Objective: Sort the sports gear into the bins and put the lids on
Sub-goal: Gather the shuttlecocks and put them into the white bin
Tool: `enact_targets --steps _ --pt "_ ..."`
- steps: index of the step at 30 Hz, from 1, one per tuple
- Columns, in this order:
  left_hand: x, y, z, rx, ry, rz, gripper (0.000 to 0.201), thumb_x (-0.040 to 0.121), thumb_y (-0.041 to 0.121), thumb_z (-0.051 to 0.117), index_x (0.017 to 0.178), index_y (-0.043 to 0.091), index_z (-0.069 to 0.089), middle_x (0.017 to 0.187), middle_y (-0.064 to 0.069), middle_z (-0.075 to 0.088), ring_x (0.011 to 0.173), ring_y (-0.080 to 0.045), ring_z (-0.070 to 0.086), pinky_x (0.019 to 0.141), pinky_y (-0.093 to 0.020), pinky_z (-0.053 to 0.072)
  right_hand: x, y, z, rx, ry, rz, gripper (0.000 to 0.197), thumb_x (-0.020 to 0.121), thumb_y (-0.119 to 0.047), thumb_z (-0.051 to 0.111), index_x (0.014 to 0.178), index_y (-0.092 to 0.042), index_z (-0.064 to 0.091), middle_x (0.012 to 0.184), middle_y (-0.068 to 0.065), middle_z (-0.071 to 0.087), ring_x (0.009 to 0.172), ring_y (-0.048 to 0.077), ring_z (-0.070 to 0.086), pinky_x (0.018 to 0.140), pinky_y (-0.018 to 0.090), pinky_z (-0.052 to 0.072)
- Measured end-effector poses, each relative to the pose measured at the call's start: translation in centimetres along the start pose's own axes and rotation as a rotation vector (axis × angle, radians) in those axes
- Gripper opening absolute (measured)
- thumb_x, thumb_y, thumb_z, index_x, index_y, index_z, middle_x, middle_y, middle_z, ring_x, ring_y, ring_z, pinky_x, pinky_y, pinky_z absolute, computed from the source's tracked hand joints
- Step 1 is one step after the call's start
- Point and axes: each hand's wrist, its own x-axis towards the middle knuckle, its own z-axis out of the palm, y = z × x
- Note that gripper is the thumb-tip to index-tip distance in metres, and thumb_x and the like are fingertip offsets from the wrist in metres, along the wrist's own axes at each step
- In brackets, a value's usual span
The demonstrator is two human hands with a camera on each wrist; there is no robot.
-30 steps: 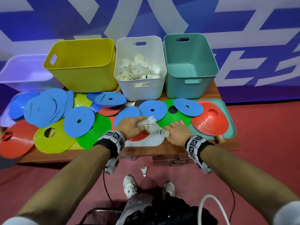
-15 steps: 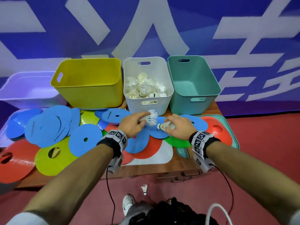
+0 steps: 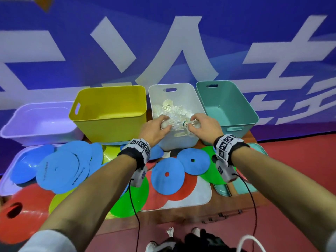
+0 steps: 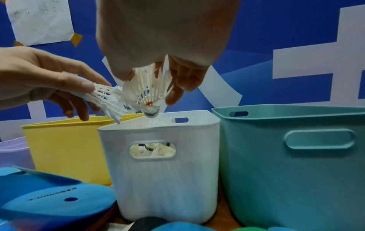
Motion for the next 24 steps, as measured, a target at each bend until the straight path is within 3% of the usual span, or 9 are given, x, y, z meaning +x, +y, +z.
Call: enact_targets --steps 6,11,18,21,24 --pt "2.2 0.1 -0.5 0.070 0.014 -0.068 0.036 0.091 0.040 0.056 0.124 0.026 0.054 0.106 -0.006 0.069 0.094 -0.028 0.062 0.076 -0.038 0.050 3.3 0.0 -0.8 -0.012 -0.035 0.003 0.036 0.088 -0.042 0.057 0.119 -0.024 0.054 0.123 0.004 0.058 0.107 0.028 0.058 0.086 0.036 0.042" --pt "4.3 0.5 -0.4 0.177 0.028 -0.118 0.036 0.093 0.044 0.052 0.125 0.028 0.050 0.096 -0.004 0.070 0.088 -0.026 0.062 0.066 -0.031 0.039 5.6 0.9 -1.0 -0.040 -0.106 0.005 0.036 0.087 -0.042 0.060 0.114 -0.019 0.053 0.113 0.007 0.062 0.100 0.029 0.058 0.080 0.035 0.042" --pt "8.6 1.1 0.3 0.225 0.014 -0.178 0.030 0.093 0.042 0.053 0.115 0.024 0.046 0.085 -0.006 0.066 0.080 -0.029 0.060 0.062 -0.034 0.037 10.0 2.9 -1.0 0.034 -0.121 0.018 0.041 0.090 -0.045 0.058 0.118 -0.016 0.053 0.118 0.009 0.062 0.103 0.029 0.059 0.084 0.036 0.046" --pt "10.2 0.9 0.5 0.212 0.014 -0.186 0.033 0.094 0.038 0.053 0.123 0.024 0.046 0.105 -0.010 0.068 0.088 -0.029 0.060 0.066 -0.034 0.040 11.7 3.4 -1.0 0.135 -0.116 0.027 0.051 0.092 -0.050 0.057 0.129 -0.015 0.049 0.129 0.011 0.056 0.114 0.030 0.056 0.093 0.038 0.045" --pt "11.3 0.3 0.8 0.171 -0.031 -0.194 0.057 0.093 0.040 0.057 0.144 0.027 0.036 0.143 -0.007 0.051 0.123 -0.029 0.052 0.095 -0.042 0.046 12.8 3.4 -0.9 0.232 -0.216 -0.003 0.073 0.091 -0.053 0.057 0.148 -0.015 0.031 0.148 0.013 0.039 0.130 0.030 0.047 0.107 0.041 0.038"
